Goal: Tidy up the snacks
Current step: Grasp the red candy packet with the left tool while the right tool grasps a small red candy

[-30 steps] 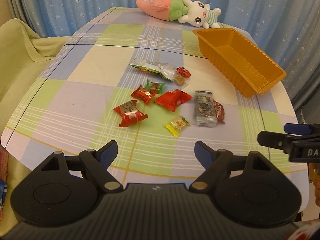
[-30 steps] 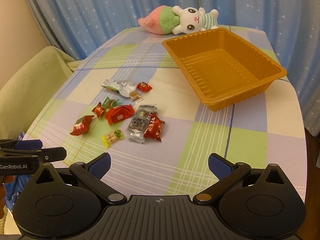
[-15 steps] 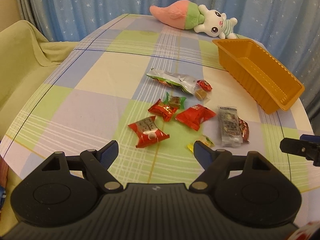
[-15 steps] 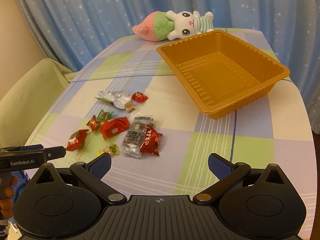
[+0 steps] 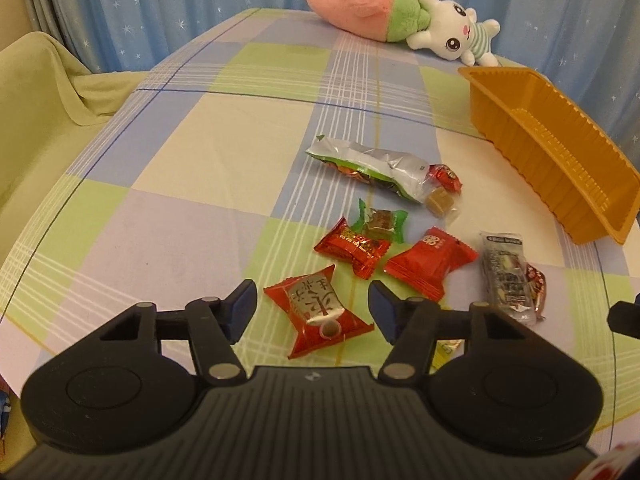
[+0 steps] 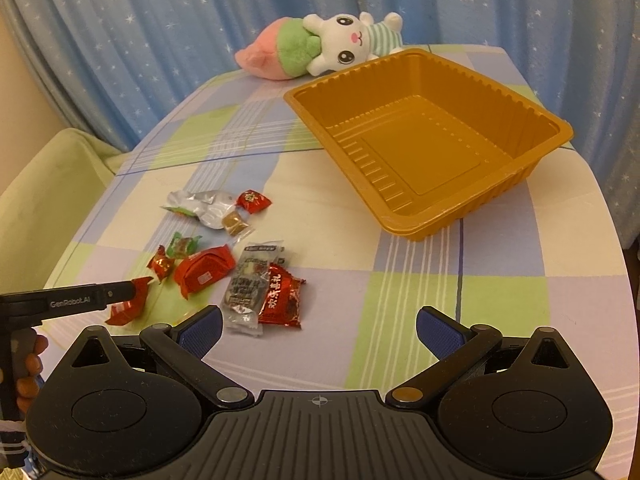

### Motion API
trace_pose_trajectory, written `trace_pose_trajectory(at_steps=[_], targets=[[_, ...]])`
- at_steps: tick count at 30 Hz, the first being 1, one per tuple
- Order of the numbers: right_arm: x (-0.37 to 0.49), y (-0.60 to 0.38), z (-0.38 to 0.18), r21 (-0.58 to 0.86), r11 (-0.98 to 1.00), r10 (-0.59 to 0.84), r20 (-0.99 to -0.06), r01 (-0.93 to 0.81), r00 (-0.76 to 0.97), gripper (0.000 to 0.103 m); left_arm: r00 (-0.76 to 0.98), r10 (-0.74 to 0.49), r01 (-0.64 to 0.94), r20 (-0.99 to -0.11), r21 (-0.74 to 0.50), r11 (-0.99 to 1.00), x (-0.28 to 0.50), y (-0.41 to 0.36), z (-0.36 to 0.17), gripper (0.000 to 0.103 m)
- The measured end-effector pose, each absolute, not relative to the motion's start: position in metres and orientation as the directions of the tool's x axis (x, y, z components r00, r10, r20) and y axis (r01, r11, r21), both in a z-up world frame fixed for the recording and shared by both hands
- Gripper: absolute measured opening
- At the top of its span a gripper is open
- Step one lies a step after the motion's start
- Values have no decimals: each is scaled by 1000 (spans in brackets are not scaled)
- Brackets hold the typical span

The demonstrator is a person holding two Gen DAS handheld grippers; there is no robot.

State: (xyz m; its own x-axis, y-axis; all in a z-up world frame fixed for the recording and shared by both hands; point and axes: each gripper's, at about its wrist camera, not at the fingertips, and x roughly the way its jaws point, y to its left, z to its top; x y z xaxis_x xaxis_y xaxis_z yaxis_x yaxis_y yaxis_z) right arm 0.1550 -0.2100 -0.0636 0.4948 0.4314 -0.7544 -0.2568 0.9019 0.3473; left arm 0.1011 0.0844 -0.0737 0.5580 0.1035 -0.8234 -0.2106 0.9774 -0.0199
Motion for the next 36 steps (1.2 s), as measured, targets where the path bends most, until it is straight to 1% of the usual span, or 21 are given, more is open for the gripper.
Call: trace_pose_trajectory(at_steps=[4,6,8,10,12,17,21,22,23,27,31,32,36], targets=[[158,-208,-65,348,906,423,-760,-241,494,103,537,89,-191,-839,-18,981,106,88,-81,54],[159,-207,-66,349,907,420,-762,-235,492,103,522,81,-180,-849,-17,983,107,90,-84,50],[160,-206,-66,351,907,420,-762,-231,492,103,511,70,-170,-857,-21,985,106,91,-86,42],[161,-204,-66,353,907,420,-762,-228,493,103,503,65,-163,-862,-20,986,104,93,-89,40],[162,-202,-66,354,907,420,-762,-227,493,103,493,55,-152,-868,-23,988,103,96,-91,34],[163,-193,-68,340,908,419,-764,-244,492,103,502,39,-121,-864,-26,992,100,99,-92,28],[162,-187,-70,318,908,416,-763,-272,495,102,508,40,-115,-860,-21,993,98,104,-90,27],[162,-186,-71,310,908,414,-762,-280,498,97,511,42,-116,-859,-21,993,97,105,-89,26],[162,-184,-72,305,907,415,-761,-290,499,88,512,45,-117,-858,-18,993,96,107,-89,26],[166,-181,-80,306,901,426,-766,-308,482,75,522,58,-126,-851,-10,992,92,115,-85,26],[170,-175,-86,309,890,442,-761,-334,475,58,531,74,-138,-844,0,990,87,122,-80,26],[171,-173,-88,308,889,444,-761,-338,472,54,534,77,-142,-842,1,990,85,124,-78,26],[178,-166,-93,302,886,446,-760,-351,472,47,542,85,-156,-836,-1,988,80,132,-74,26]])
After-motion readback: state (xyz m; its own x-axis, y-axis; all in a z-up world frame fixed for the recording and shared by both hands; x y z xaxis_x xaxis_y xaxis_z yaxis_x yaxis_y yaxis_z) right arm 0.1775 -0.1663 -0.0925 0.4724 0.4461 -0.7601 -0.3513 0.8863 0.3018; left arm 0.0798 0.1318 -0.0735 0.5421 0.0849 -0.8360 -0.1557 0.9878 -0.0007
